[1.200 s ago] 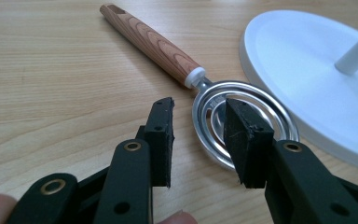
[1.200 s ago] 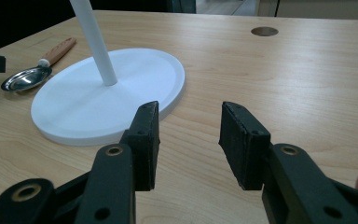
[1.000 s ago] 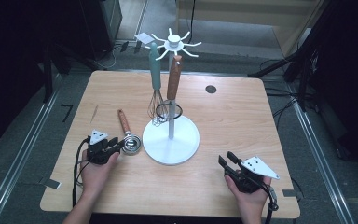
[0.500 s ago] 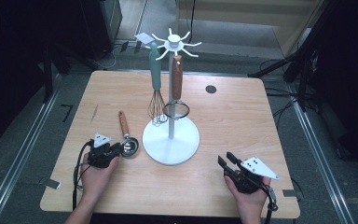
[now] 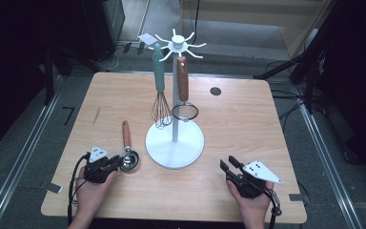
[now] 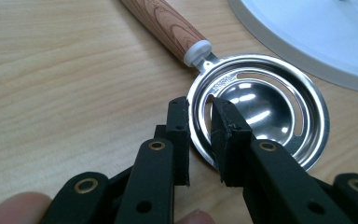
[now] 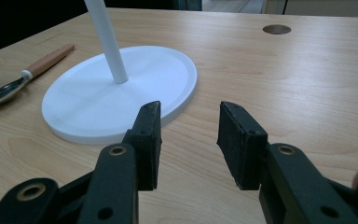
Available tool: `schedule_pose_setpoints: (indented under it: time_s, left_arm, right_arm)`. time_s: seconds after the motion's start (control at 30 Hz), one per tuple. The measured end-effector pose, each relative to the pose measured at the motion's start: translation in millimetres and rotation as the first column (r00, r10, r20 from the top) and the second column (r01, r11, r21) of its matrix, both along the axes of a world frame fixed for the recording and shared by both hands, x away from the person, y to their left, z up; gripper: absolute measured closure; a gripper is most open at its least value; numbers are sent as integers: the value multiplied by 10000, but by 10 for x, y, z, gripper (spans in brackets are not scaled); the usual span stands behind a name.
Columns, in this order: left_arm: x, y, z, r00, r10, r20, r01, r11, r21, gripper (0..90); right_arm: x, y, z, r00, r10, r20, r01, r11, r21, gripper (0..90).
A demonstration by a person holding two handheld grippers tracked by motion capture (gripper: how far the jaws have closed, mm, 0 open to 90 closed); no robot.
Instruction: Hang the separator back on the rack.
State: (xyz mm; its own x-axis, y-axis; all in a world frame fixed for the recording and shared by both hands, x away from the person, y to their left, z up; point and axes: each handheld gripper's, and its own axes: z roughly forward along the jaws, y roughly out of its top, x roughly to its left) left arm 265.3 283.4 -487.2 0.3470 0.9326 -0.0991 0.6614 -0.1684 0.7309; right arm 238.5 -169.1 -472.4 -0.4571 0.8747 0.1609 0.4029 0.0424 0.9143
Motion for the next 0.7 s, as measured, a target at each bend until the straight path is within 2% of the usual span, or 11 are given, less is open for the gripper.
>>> schedule_pose_setpoints:
  time_s: [0.1,0.3,0.4,0.47,0.6,0.67,0.7]
  left_arm:
    - [-79,-24,0,9998,-195,-39,195,9998,-71,782]
    - [-234,-129,-6,9990,-453,50,452,9989,138,767]
    - [-295,-185,-12,9985,-538,20,538,9985,-40,751]
    - [-322,-221,-11,9975,-700,-62,698,9974,-204,730]
    - [-348,-271,-15,9915,-1299,-41,1298,9913,-198,673]
    - [-344,-256,-9,9911,-1331,30,1332,9908,-259,640]
    - [-336,-241,-6,9919,-1265,127,1269,9912,-372,592]
  right_arm:
    - [-4,19,3,10000,80,-7,-80,10000,-14,613]
    - [-6,50,-2,9999,163,-10,-163,9999,-38,612]
    - [-9,73,3,9997,227,9,-227,9997,-19,612]
    - [-12,96,6,9997,259,5,-259,9997,-20,612]
    - [-19,141,7,9991,414,6,-414,9991,-69,611]
    - [-20,154,5,9990,450,36,-449,9990,-69,610]
    - [-22,166,4,9988,499,16,-499,9987,-60,610]
